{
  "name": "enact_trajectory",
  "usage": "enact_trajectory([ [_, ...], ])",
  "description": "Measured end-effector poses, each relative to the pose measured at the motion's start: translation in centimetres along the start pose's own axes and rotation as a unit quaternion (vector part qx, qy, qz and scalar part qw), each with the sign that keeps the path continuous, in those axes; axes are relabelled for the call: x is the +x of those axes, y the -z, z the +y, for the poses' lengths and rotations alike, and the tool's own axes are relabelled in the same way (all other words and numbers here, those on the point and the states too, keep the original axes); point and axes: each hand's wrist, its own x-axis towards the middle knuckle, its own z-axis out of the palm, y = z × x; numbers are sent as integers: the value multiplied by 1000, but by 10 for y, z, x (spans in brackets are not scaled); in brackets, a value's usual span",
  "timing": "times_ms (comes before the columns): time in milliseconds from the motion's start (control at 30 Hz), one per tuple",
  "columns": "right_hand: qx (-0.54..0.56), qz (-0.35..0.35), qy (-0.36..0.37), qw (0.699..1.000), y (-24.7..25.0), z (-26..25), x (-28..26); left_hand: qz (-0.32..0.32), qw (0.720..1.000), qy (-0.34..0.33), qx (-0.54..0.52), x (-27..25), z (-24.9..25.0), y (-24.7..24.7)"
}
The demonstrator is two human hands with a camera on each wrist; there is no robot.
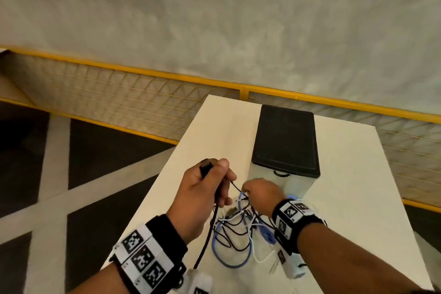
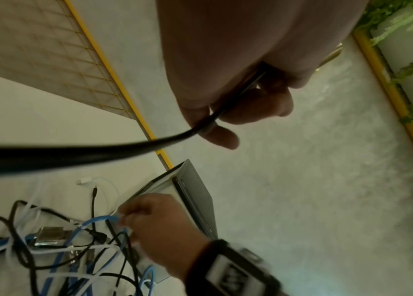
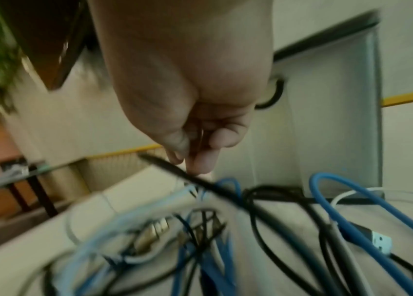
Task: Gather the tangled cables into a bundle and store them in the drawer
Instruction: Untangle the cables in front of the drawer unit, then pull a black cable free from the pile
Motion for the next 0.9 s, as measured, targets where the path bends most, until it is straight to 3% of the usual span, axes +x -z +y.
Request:
enact_trajectory([
  [133, -61, -64, -6, 996, -37, 5, 25, 1, 1000, 1, -9, 1, -1, 7],
  [367, -102, -48, -14, 993, -47, 10, 18, 28, 999, 4, 25, 7, -14, 30],
  [500, 20, -11, 6, 1000, 0, 7, 1, 8, 999, 16, 45, 21, -13, 32],
  [633, 154, 66, 65, 984, 78, 3, -30, -49, 993, 10, 102, 42, -9, 27],
  [767, 290, 161, 76, 940, 144, -8, -75, -126, 966, -25, 225, 58, 1, 7],
  [900, 417, 238, 80, 873, 183, -23, -109, -208, 909, -120, 341, 61, 23, -25],
])
